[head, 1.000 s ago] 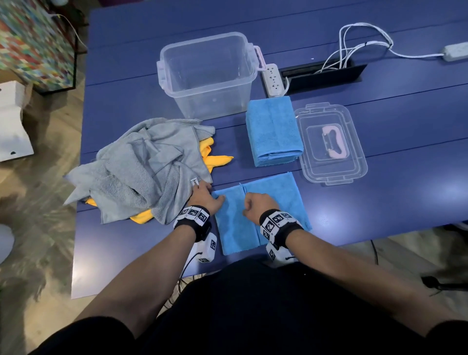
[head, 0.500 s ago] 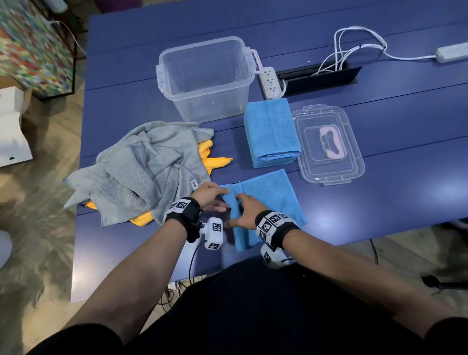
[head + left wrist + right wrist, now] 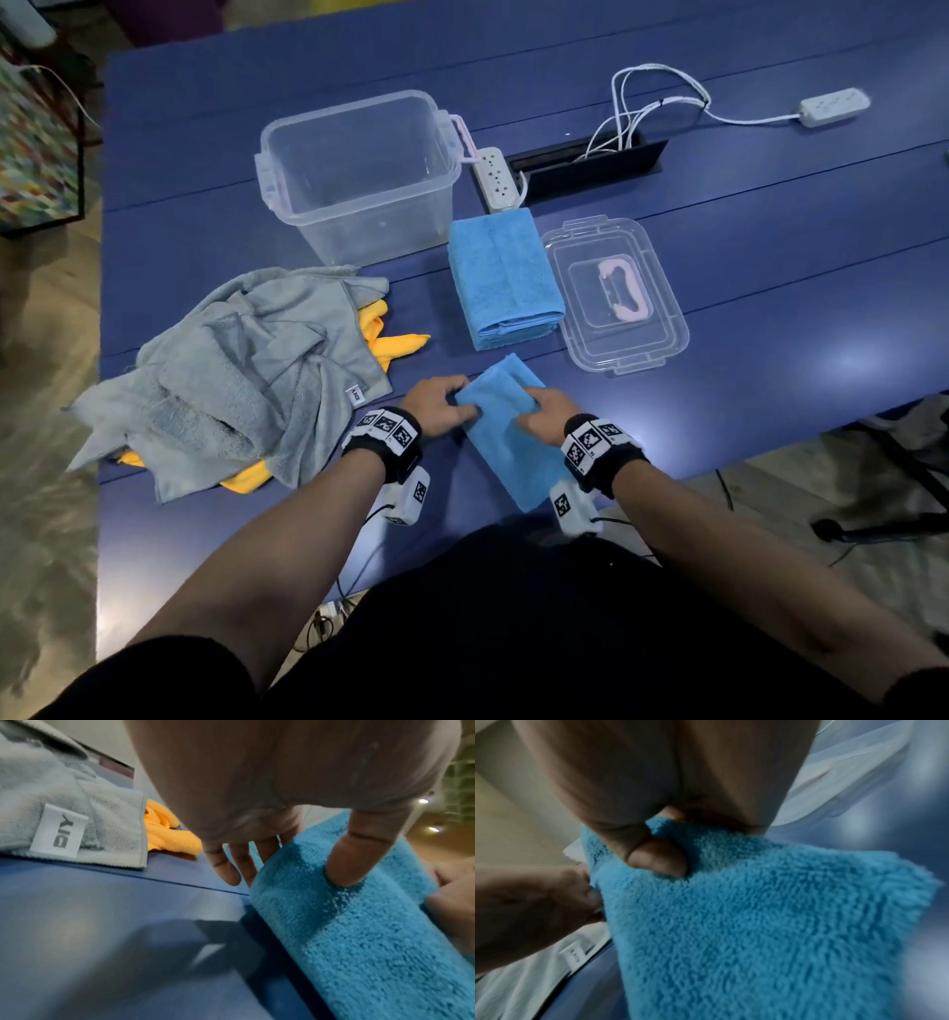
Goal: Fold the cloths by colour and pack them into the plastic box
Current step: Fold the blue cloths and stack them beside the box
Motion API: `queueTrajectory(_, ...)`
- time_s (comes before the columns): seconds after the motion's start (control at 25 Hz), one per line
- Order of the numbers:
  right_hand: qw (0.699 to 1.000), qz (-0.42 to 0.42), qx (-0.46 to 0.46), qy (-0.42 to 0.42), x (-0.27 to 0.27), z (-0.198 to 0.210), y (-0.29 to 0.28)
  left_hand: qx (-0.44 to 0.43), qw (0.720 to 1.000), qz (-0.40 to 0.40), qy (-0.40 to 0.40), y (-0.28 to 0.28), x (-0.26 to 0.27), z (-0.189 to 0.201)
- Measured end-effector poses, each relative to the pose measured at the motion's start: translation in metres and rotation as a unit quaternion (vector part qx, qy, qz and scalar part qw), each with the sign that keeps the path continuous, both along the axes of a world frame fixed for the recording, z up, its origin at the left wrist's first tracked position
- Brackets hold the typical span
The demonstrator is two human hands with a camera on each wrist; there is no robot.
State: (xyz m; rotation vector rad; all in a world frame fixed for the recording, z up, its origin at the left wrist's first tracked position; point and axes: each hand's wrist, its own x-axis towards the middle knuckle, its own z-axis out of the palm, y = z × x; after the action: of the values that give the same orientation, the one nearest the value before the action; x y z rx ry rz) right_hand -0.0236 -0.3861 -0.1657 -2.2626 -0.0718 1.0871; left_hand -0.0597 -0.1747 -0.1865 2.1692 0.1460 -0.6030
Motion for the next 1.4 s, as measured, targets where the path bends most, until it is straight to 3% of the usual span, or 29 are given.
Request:
queueTrajectory(0.08, 0.999, -0.025, -0.035, 0.031, 0.006, -0.010, -0.015, 0.032, 0.999, 0.016, 0.004, 0.001, 0.001, -0.009)
queueTrajectory(0.16, 0.997, 0.012, -0.061, 0.054, 0.009, -0.021, -0.028, 0.075, 0.997, 0.015, 0.020, 0.005, -0.001, -0.016)
queueTrajectory(0.32, 0.997, 0.001, -0.049, 0.062, 0.011, -0.034, -0.043, 0.090, 0.995, 0.032, 0.016, 0.005, -0.006, -0.025)
queueTrajectory(0.48, 0.992, -0.009, -0.097, -0.074, 0.007, -0.031, -0.041, 0.080, 0.994, 0.076, 0.001, 0.003, -0.005, -0.030)
queueTrajectory(0.64, 0.977, 0.010, -0.191, -0.094, 0.002, -0.026, -0.032, 0.171, 0.983, 0.068, -0.016, -0.003, -0.001, -0.031)
queueTrajectory(0.72, 0.958, 0.037, -0.239, -0.156, -0.001, -0.025, -0.024, 0.175, 0.980, 0.091, -0.022, -0.005, 0.000, -0.032)
queueTrajectory(0.84, 0.947, 0.061, -0.201, -0.243, -0.003, -0.027, -0.015, 0.170, 0.975, 0.139, 0.005, -0.002, 0.000, -0.032)
queueTrajectory(1.0, 0.984, 0.118, -0.084, -0.101, -0.003, -0.030, -0.006, 0.233, 0.960, 0.148, 0.051, 0.020, -0.002, -0.026)
queueTrajectory(1.12, 0.985, 0.129, -0.072, -0.085, -0.008, -0.027, 0.004, 0.244, 0.950, 0.184, -0.066, 0.040, -0.014, -0.027)
queueTrajectory(1.24, 0.978, 0.138, -0.071, -0.138, -0.007, -0.022, 0.017, 0.234, 0.945, 0.080, -0.215, 0.032, -0.038, -0.024)
queueTrajectory(1.32, 0.976, 0.184, -0.042, -0.113, -0.008, -0.023, 0.025, 0.219, 0.955, -0.065, -0.191, 0.019, -0.058, -0.027)
queueTrajectory(1.4, 0.974, 0.206, -0.050, -0.085, -0.009, -0.026, 0.029, 0.237, 0.949, -0.161, -0.130, 0.011, -0.075, -0.037)
